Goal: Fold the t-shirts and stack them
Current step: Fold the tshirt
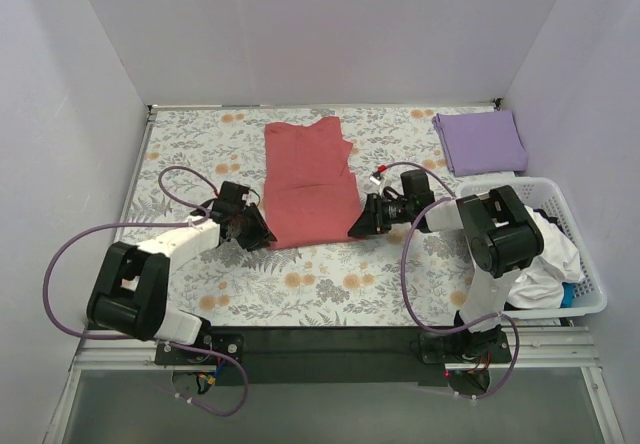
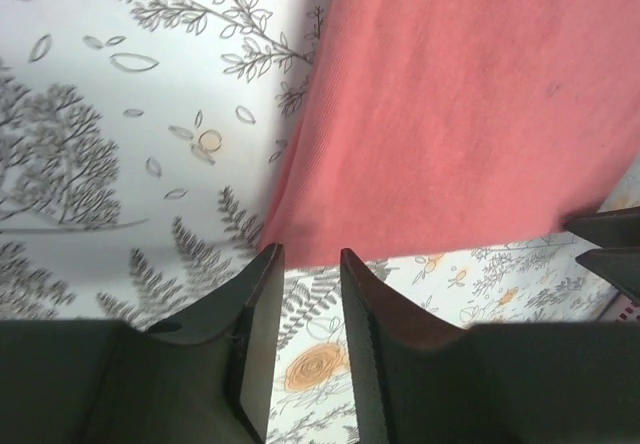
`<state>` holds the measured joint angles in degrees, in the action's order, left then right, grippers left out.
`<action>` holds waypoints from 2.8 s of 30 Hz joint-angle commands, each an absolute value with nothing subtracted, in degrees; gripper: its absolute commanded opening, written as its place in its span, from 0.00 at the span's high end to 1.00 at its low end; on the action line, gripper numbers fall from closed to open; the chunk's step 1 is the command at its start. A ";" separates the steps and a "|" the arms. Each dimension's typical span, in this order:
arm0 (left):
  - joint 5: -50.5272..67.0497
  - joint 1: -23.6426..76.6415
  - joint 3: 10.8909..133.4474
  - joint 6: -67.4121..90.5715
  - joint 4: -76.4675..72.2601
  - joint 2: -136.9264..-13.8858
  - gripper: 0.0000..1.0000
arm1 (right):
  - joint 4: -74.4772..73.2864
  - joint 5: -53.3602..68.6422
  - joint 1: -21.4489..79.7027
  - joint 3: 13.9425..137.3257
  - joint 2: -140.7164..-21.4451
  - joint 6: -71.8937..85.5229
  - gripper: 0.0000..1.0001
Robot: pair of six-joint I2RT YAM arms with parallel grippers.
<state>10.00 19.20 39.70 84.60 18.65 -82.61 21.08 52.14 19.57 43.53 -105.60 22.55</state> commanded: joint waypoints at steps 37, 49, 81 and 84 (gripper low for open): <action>1.32 24.61 48.77 79.45 31.72 -83.14 0.26 | -12.56 1.59 36.30 53.79 -84.82 13.54 0.26; -2.73 26.63 55.19 76.20 37.26 -89.73 0.44 | -13.97 0.88 36.30 49.66 -82.53 14.85 0.25; -9.40 33.22 53.53 77.69 38.67 -100.98 0.67 | -11.25 -3.69 36.30 50.01 -90.79 19.60 0.27; -9.58 33.57 53.53 77.78 39.11 -101.51 0.87 | -11.42 -3.87 36.30 50.80 -91.67 20.12 0.27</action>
<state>-8.86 32.56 56.71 77.32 37.36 -96.60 -12.95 -2.11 36.29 48.69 -90.50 18.57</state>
